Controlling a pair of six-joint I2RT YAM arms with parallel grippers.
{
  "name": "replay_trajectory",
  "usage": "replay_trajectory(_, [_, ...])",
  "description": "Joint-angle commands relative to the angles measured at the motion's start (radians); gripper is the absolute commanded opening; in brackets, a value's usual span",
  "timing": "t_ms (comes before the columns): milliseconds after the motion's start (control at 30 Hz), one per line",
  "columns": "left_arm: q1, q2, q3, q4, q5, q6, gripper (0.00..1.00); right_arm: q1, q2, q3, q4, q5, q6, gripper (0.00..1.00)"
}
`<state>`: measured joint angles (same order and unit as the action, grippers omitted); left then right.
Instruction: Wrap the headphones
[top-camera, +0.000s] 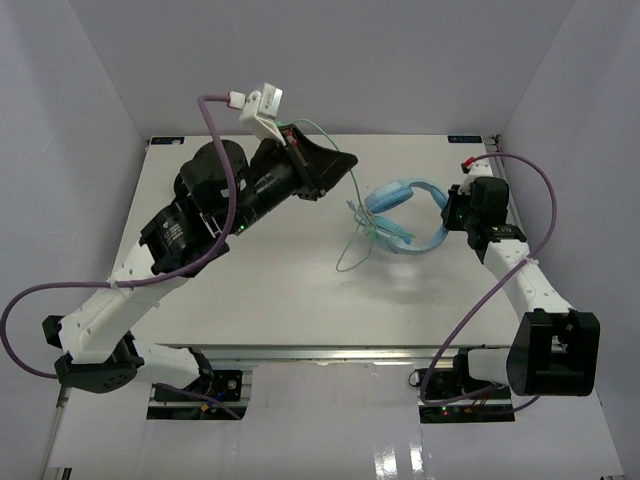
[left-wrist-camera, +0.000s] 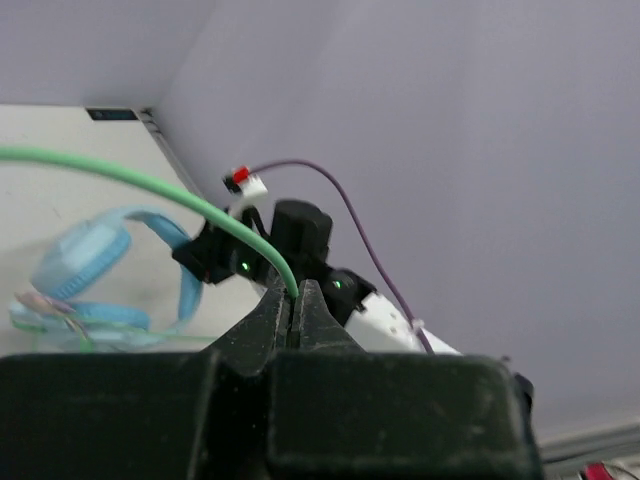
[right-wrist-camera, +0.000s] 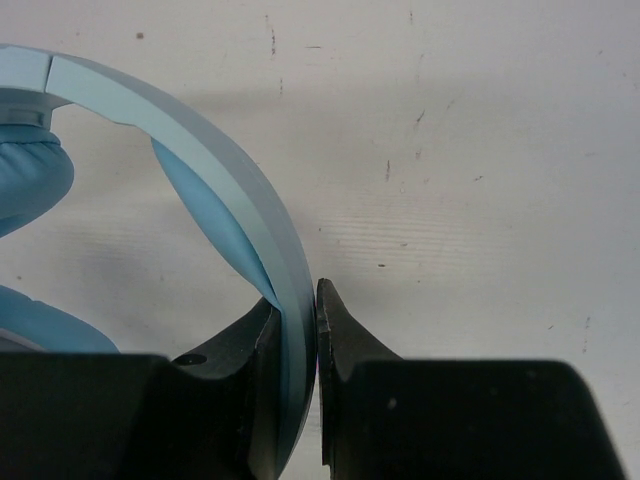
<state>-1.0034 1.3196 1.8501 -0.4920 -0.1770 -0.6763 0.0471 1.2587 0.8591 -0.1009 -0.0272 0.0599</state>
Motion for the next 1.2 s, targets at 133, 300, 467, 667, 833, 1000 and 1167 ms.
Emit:
replay_trajectory(133, [0.199, 0.122, 0.224, -0.065, -0.271, 0.12, 0.0, 0.046, -0.211, -0.129, 0.198, -0.06, -0.294, 0.08])
replay_trajectory(300, [0.452, 0.159, 0.215, -0.065, -0.267, 0.092, 0.0, 0.046, -0.315, -0.181, 0.202, -0.142, -0.37, 0.08])
replay_trajectory(467, [0.595, 0.262, 0.351, -0.099, -0.159, 0.027, 0.0, 0.045, -0.35, -0.193, 0.191, -0.139, -0.391, 0.08])
replay_trajectory(667, [0.673, 0.344, 0.512, -0.115, -0.171, 0.034, 0.0, -0.009, -0.395, -0.191, 0.177, -0.175, -0.341, 0.08])
replay_trajectory(833, [0.743, 0.337, 0.441, -0.121, -0.111, 0.024, 0.0, -0.081, -0.473, -0.164, 0.138, -0.604, -0.336, 0.08])
replay_trajectory(1000, [0.767, 0.384, 0.437, -0.124, -0.022, -0.014, 0.0, -0.065, -0.479, -0.1, 0.112, -0.954, -0.32, 0.08])
replay_trajectory(1167, [0.766, 0.473, 0.503, -0.141, 0.056, -0.073, 0.0, 0.021, -0.447, -0.032, 0.142, -1.05, -0.231, 0.08])
